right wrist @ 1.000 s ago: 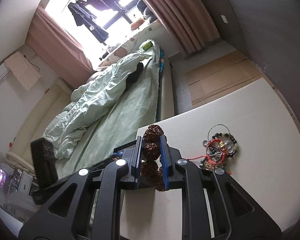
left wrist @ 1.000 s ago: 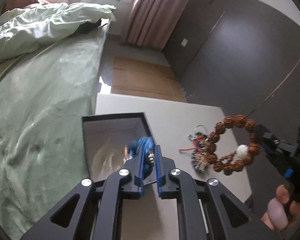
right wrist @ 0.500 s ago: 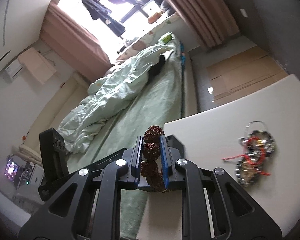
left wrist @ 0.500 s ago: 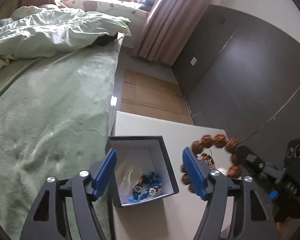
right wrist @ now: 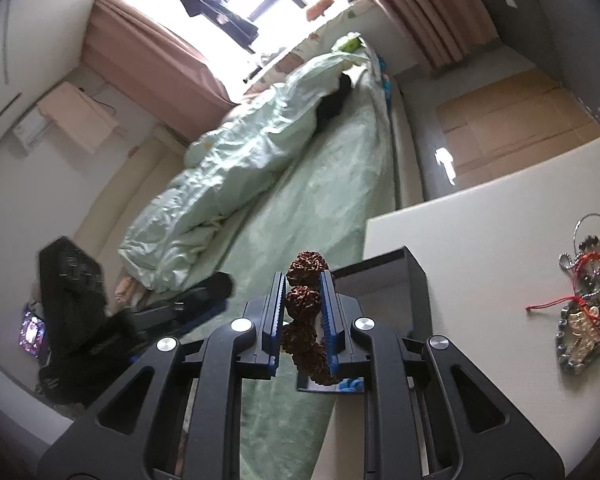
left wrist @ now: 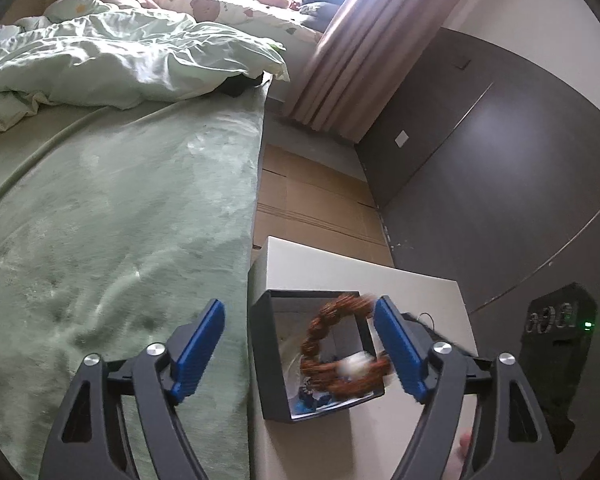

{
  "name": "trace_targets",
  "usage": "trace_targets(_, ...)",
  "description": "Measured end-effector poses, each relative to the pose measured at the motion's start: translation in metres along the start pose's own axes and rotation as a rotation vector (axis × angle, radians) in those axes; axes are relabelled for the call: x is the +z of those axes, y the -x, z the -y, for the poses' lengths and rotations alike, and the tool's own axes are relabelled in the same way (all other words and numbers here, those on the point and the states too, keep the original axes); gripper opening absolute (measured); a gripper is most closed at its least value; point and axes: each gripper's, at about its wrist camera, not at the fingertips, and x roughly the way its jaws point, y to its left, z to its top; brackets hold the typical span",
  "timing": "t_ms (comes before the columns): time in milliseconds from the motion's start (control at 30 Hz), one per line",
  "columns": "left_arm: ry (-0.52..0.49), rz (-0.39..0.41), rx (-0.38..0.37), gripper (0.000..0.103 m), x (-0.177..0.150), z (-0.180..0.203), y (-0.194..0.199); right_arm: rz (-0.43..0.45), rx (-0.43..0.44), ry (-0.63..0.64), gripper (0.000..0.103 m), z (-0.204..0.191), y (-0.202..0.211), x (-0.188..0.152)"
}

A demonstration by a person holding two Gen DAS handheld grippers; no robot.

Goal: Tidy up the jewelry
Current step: 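Lower the brown bead bracelet into the black box and open the right tool, then move both tools to the tangled jewelry pile and close the left tool on it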

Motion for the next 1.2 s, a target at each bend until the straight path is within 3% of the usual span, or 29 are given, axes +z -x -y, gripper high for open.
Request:
trace_targets(33,0.000,0.000,0.000,0.079,0.000,0.000,0.000,-0.023,-0.019,0.003,0.020,0.000,-0.006,0.000)
trace_targets(100,-0.005,-0.005,-0.002,0.079,0.000,0.001,-0.002,-0.065,-0.049,-0.004,0.043,0.002,-0.013,0.001)
trace_targets(133,-0.006,-0.006,-0.003,0.079,0.000,0.001,-0.003,-0.055,-0.060,-0.007,0.068,0.004,-0.010,0.002)
trace_targets(167,-0.008,-0.008,-0.004,0.079,0.000,0.002,-0.004,-0.021,-0.072,-0.007,0.084,0.006,-0.003,0.002)
trace_targets(200,-0.009,-0.010,-0.004,0.079,0.000,0.003,-0.005,0.018,-0.088,-0.001,0.087,0.008,0.006,0.003)
trace_targets(300,-0.012,-0.010,-0.008,0.079,-0.001,0.006,-0.005,0.025,-0.096,-0.022,0.087,0.018,0.019,0.007)
trace_targets(600,-0.049,-0.001,-0.022,0.094,-0.012,0.030,-0.005,0.050,-0.172,-0.055,0.087,0.037,0.058,0.005)
trace_targets(767,-0.083,0.008,-0.028,0.095,-0.021,0.047,0.000,0.069,-0.213,-0.053,0.095,0.039,0.076,0.001)
trace_targets(1200,-0.169,0.008,-0.008,0.095,-0.048,0.088,0.002,0.101,-0.277,-0.065,0.098,0.057,0.127,-0.015)
